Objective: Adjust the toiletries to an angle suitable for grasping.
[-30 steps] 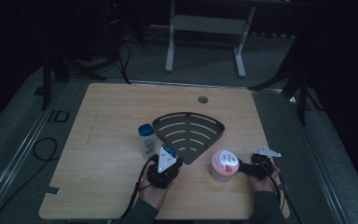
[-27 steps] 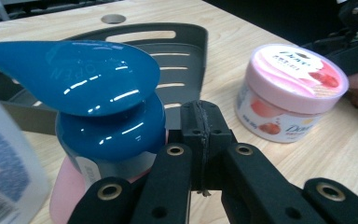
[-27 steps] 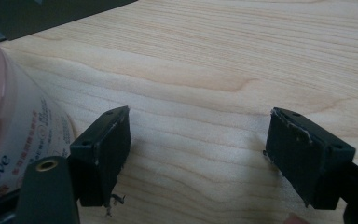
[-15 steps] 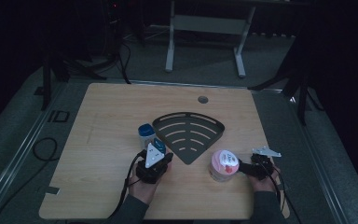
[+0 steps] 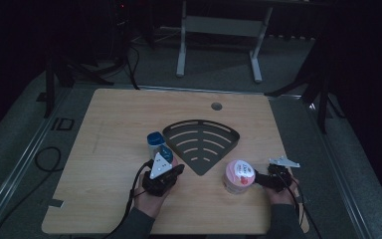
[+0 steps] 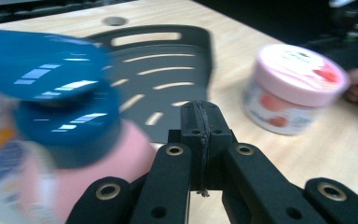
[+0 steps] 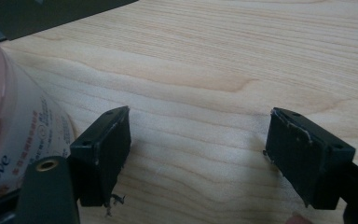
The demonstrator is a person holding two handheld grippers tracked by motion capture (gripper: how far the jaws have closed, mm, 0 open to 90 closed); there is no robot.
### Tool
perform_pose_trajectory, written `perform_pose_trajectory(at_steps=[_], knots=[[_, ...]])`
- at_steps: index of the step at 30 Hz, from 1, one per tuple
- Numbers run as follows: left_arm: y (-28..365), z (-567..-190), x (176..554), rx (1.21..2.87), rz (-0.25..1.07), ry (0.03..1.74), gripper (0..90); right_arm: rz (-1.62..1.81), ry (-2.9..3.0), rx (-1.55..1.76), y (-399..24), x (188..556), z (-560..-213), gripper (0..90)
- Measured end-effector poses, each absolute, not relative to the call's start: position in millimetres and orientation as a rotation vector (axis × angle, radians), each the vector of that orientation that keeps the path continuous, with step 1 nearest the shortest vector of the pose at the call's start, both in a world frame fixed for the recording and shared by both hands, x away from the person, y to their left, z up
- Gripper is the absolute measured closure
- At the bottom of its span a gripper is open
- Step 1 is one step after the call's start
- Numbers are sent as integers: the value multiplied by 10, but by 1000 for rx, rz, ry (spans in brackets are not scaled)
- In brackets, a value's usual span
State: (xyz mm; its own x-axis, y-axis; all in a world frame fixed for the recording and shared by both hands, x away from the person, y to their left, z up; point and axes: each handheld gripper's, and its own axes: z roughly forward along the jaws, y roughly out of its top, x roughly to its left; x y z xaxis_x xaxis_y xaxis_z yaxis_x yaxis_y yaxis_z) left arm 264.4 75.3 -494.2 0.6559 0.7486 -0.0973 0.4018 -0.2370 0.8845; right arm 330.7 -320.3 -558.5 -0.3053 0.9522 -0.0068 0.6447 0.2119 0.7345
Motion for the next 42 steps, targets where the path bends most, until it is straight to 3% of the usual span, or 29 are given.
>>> perform_pose_trajectory(at_steps=[2,6,10,11,12,13,19,42], knots=[[711,-4950,2585,1879,423,881,896,884,2031,1471,-3201,3302,-5584,252],[711,-4983,2454,1898,400,787,881,906,2043,1437,-3183,3269,-5575,403],[836,-5016,2362,1898,409,733,793,899,2045,1428,-3182,3241,-5551,673],[836,-5016,2362,1898,409,733,764,899,2045,1428,-3182,3241,-5551,673],[923,-5044,2347,1891,410,736,764,895,2049,1419,-3182,3232,-5546,746],[987,-5069,2335,1886,406,743,683,917,2046,1405,-3185,3196,-5509,899],[1113,-5175,2260,1865,397,764,599,982,2057,1342,-3122,3071,-5364,900],[886,-5383,2311,1953,420,772,612,1129,2146,1244,-2970,3054,-5323,900]])
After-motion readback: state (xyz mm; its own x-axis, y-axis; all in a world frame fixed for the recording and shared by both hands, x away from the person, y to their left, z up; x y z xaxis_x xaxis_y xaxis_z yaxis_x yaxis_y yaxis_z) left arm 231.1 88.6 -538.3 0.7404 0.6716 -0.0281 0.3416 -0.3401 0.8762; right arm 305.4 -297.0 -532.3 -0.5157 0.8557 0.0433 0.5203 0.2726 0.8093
